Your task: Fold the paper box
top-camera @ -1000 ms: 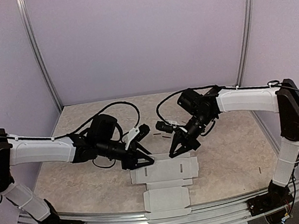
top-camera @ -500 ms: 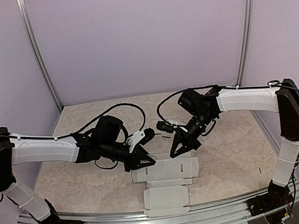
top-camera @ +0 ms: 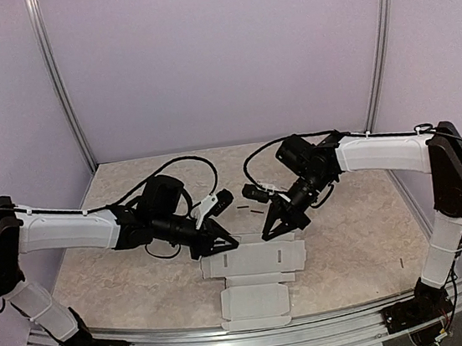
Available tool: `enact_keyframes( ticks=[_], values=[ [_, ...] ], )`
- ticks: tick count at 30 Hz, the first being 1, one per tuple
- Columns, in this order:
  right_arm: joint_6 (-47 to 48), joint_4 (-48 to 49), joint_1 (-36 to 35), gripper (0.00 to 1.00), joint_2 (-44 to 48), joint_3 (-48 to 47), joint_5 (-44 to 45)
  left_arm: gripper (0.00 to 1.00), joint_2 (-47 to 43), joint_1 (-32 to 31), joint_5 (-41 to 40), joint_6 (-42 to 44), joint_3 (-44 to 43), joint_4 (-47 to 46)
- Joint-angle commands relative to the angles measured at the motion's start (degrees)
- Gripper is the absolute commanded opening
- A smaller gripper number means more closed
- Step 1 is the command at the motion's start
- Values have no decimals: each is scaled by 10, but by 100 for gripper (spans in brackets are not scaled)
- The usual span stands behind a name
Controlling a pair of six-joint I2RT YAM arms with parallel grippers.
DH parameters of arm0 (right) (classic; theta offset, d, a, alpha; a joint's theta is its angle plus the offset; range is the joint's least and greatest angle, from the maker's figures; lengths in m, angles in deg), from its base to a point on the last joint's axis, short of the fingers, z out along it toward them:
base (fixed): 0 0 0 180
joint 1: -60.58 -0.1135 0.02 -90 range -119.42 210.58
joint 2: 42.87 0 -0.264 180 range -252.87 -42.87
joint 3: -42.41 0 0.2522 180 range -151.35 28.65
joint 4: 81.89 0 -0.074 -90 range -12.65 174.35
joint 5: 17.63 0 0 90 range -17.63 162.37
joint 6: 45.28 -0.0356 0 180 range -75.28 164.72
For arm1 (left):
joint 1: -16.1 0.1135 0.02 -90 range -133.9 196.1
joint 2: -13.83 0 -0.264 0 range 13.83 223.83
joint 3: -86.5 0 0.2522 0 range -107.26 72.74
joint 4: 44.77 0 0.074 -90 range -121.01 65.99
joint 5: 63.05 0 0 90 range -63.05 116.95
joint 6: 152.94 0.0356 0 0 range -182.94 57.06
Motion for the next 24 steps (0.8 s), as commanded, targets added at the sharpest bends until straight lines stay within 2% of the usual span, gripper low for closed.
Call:
enact_keyframes(
  ticks=[1, 3, 6, 8, 12, 18, 21, 24],
  values=[
    [-1, 3, -6, 0, 14, 10, 13, 11, 4, 14, 30, -41, -10, -83],
    [-7, 7, -6, 0, 15, 11, 21, 16, 15, 14, 19, -47, -16, -85],
    [-24, 26, -4, 0, 20, 14, 52, 36, 18, 12, -26, -72, -9, -108],
    [-41, 50, -2, 0, 26, 18, 88, 47, 7, 5, -76, -71, 6, -127],
    [-48, 87, 3, 0, 41, 21, 181, 61, -43, -3, -188, -78, 48, -151],
    [-50, 172, 2, 0, 66, 46, 317, 64, -83, -1, -324, -129, 105, -170],
    [-42, 232, -1, 0, 83, 71, 384, 63, -69, -2, -369, -171, 130, -197],
    [-8, 299, -12, 0, 99, 103, 462, 62, -53, -2, -379, -206, 151, -231]
  ],
)
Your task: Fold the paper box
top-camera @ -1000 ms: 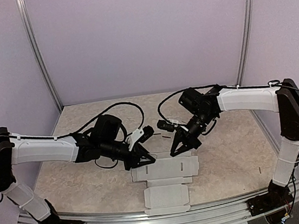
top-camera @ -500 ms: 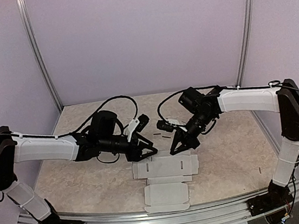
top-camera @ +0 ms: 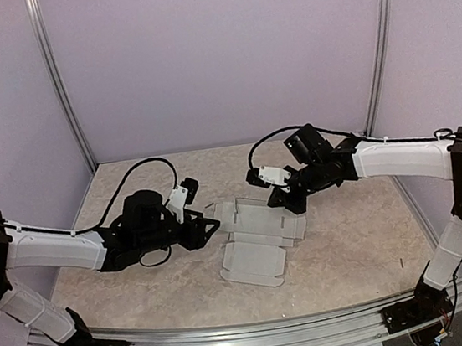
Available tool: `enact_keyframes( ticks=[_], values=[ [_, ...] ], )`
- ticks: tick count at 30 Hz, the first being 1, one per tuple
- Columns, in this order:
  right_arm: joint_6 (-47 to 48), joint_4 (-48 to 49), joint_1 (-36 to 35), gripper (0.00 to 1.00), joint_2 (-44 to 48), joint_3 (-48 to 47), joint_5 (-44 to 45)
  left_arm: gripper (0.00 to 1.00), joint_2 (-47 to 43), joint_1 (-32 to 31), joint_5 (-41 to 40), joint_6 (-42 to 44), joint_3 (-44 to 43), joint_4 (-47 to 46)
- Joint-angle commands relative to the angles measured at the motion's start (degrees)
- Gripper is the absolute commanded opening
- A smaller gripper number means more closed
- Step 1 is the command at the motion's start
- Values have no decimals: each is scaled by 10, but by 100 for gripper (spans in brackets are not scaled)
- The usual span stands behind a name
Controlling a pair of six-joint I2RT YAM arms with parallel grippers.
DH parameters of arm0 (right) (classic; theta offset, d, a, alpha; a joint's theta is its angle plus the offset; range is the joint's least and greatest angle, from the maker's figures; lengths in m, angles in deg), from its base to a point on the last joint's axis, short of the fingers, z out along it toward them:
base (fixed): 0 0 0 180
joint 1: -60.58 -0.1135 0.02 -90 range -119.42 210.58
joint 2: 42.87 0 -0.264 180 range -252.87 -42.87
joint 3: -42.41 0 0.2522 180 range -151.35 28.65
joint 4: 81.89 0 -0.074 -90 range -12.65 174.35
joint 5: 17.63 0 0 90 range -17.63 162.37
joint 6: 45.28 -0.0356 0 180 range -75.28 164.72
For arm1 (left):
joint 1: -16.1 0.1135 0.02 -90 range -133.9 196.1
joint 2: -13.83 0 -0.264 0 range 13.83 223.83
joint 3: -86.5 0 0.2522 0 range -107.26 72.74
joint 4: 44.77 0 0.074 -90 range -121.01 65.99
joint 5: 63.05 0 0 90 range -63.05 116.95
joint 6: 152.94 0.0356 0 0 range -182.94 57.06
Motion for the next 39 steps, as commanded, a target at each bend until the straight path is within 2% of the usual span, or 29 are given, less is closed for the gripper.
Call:
enact_keyframes(
  ticks=[1, 7, 17, 21, 32, 39],
  values=[
    [41, 125, -15, 0, 32, 47, 154, 61, 31, 0, -68, -70, 32, -57],
    [98, 220, -51, 0, 33, 114, 282, 57, 65, -1, -64, -79, 49, -112],
    [231, 401, -133, 0, 5, 171, 460, 56, 69, 18, -100, -99, 86, -142],
    [297, 463, -143, 0, -16, 172, 484, 56, 58, 27, -102, -103, 104, -157],
    [422, 715, -180, 0, -104, 237, 537, 56, 48, 42, -103, -93, 138, -174],
    [463, 801, -210, 0, -121, 272, 555, 54, 42, 78, -85, -101, 160, -197]
  ],
)
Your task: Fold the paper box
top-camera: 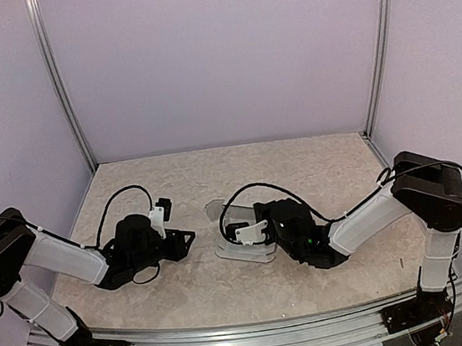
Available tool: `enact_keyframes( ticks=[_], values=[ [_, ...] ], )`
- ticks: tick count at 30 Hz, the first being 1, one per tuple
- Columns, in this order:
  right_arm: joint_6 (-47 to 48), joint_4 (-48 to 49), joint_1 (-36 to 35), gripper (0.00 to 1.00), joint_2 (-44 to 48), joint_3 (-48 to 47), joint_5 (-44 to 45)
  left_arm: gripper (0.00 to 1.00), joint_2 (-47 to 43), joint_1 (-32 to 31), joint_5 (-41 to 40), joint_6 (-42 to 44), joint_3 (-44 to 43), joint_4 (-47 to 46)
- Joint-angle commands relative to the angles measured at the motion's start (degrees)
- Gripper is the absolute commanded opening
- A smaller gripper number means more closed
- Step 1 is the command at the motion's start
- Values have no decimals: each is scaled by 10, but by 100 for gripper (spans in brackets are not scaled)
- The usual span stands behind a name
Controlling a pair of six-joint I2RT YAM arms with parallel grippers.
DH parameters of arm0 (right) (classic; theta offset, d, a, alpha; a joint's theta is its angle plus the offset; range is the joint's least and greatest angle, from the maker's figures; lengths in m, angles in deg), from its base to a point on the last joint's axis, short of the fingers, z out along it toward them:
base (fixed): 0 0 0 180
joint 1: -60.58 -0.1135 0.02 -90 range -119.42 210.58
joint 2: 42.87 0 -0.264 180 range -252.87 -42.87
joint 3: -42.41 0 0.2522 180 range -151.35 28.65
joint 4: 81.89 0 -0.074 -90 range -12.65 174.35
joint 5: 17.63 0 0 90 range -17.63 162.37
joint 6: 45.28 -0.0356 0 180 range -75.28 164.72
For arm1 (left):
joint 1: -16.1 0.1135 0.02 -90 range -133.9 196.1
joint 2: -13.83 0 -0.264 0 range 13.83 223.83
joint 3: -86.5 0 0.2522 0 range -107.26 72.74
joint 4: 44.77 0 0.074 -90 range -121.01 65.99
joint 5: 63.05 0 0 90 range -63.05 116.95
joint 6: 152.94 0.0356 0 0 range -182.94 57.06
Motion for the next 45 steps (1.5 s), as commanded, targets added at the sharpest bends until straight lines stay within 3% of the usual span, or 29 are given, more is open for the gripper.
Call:
enact_keyframes(
  ticks=[1, 11, 23, 34, 45],
  values=[
    [42, 104, -21, 0, -13, 29, 19, 54, -9, 27, 14, -4, 17, -38],
    [62, 165, -29, 0, -26, 73, -30, 53, 78, 86, 49, 53, -35, -71],
    [98, 253, -28, 0, -52, 111, -81, 52, 178, 92, 162, 104, -108, -96],
    [136, 341, -11, 3, -85, 106, -91, 52, 174, 88, 242, 153, -77, -170],
    [185, 402, 9, 2, -124, 89, -93, 52, 170, 69, 272, 175, -81, -148]
  ],
)
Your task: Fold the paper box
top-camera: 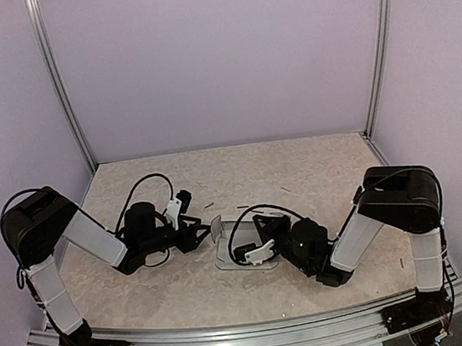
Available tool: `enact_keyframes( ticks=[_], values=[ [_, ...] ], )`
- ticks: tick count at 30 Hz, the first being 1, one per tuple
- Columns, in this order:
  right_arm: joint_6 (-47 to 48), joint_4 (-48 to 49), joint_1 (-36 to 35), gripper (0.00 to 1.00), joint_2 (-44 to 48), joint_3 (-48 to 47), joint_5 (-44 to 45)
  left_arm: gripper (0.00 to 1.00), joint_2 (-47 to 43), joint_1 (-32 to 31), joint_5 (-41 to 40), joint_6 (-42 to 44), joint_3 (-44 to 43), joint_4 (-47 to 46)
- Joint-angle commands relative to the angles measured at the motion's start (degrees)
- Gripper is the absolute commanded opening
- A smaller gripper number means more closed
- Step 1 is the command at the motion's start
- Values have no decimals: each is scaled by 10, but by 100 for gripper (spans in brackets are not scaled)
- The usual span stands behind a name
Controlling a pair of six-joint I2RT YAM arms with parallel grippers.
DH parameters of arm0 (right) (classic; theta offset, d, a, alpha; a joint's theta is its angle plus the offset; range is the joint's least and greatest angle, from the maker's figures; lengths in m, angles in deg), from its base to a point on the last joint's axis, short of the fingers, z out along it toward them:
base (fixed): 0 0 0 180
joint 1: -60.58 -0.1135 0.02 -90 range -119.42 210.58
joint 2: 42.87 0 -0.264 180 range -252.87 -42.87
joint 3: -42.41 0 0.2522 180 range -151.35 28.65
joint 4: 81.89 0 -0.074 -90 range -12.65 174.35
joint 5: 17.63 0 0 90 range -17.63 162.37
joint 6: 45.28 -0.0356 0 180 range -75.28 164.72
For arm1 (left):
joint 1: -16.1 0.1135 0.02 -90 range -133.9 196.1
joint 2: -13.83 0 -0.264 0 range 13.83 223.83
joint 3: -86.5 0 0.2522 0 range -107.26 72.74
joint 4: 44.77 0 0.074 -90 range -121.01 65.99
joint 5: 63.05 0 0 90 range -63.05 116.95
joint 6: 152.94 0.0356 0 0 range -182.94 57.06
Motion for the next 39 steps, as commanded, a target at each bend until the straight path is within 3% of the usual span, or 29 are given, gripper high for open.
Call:
enact_keyframes(
  ticks=[1, 22, 39],
  values=[
    [35, 93, 8, 0, -32, -6, -5, 52, -6, -12, 20, 24, 5, 5],
    [23, 69, 14, 0, -21, -8, -20, 53, 6, -60, -25, 156, -67, 107],
    [-10, -26, 21, 0, 19, -9, -35, 55, -18, -47, -70, 178, -114, 228]
  ],
)
